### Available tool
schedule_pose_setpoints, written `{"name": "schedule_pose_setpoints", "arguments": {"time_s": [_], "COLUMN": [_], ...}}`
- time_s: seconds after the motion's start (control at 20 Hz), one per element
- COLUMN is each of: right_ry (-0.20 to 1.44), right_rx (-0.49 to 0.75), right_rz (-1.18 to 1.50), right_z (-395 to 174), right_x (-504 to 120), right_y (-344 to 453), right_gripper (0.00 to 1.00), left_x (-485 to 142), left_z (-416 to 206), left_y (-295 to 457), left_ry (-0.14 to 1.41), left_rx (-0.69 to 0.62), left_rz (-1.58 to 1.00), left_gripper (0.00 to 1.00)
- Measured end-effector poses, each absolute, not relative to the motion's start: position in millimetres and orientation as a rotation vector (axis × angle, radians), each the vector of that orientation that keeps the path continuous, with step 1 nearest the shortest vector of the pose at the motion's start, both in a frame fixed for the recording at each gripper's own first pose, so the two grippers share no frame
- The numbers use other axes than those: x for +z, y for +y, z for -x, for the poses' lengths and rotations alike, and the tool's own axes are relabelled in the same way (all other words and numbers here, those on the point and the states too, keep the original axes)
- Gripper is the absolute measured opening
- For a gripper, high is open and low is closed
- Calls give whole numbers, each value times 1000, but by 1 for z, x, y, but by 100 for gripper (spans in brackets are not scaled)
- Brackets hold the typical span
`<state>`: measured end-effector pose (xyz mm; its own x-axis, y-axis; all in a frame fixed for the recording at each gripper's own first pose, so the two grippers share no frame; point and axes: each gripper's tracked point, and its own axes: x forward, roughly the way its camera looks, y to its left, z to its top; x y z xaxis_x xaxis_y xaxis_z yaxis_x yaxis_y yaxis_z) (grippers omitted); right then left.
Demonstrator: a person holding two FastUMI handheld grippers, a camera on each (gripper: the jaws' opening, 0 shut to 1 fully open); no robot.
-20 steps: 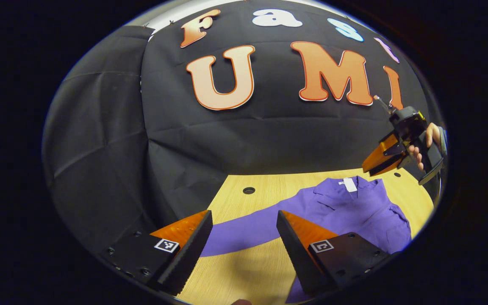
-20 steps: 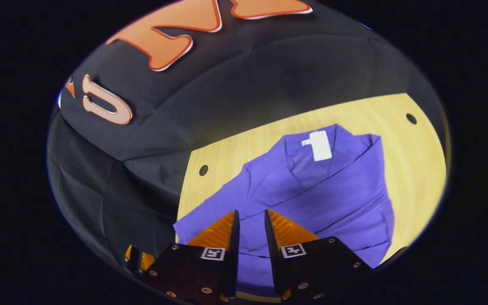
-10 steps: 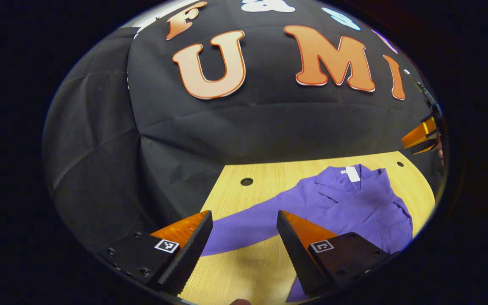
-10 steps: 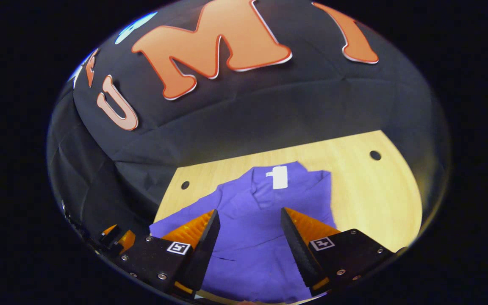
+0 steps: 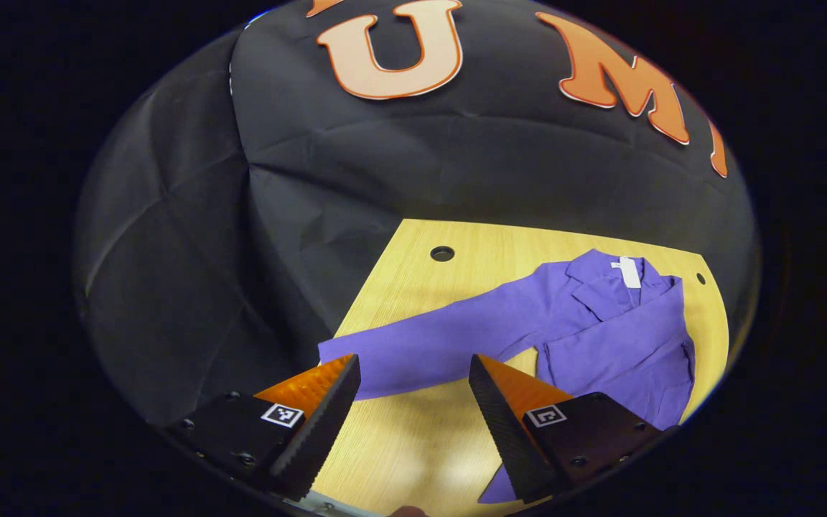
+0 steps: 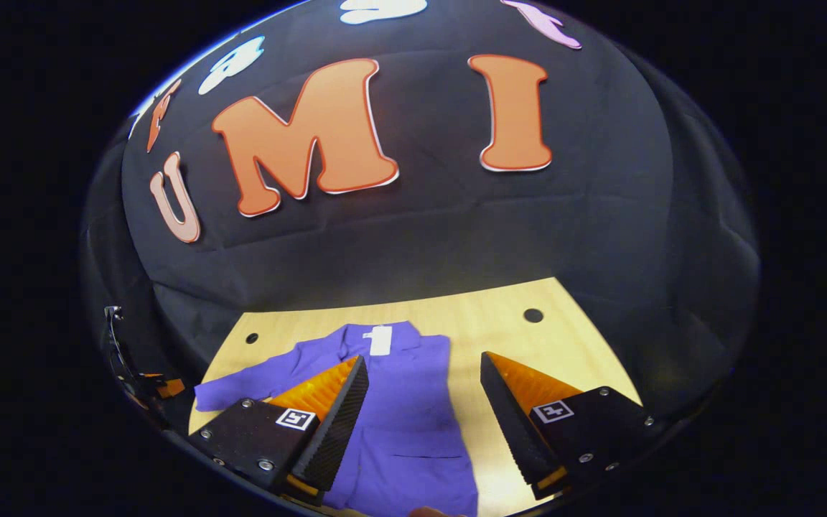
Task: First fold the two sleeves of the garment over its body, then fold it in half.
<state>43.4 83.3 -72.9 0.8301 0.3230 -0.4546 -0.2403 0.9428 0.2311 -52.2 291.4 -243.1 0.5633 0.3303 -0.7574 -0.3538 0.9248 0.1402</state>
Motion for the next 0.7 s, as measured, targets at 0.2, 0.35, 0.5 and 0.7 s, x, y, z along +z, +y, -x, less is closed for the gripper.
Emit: {"name": "schedule_pose_setpoints", "arguments": {"time_s": [0.2, 0.35, 0.5, 0.7], "right_ry": [462, 409, 354, 289], "right_rx": [280, 271, 245, 223], "right_rz": [-164, -173, -139, -73], "right_z": [-31, -21, -17, -14], "right_x": [-57, -36, -19, 1], "right_y": [62, 46, 29, 12], "right_gripper": [94, 95, 95, 95], "left_x": [-260, -283, -305, -334], "left_z": [58, 65, 64, 69], "left_y": [308, 323, 348, 378], "left_ry": [979, 1081, 1153, 1255], "left_rx": [405, 427, 460, 495], "left_rz": [46, 106, 136, 210], "left_gripper": [96, 95, 95, 95]}}
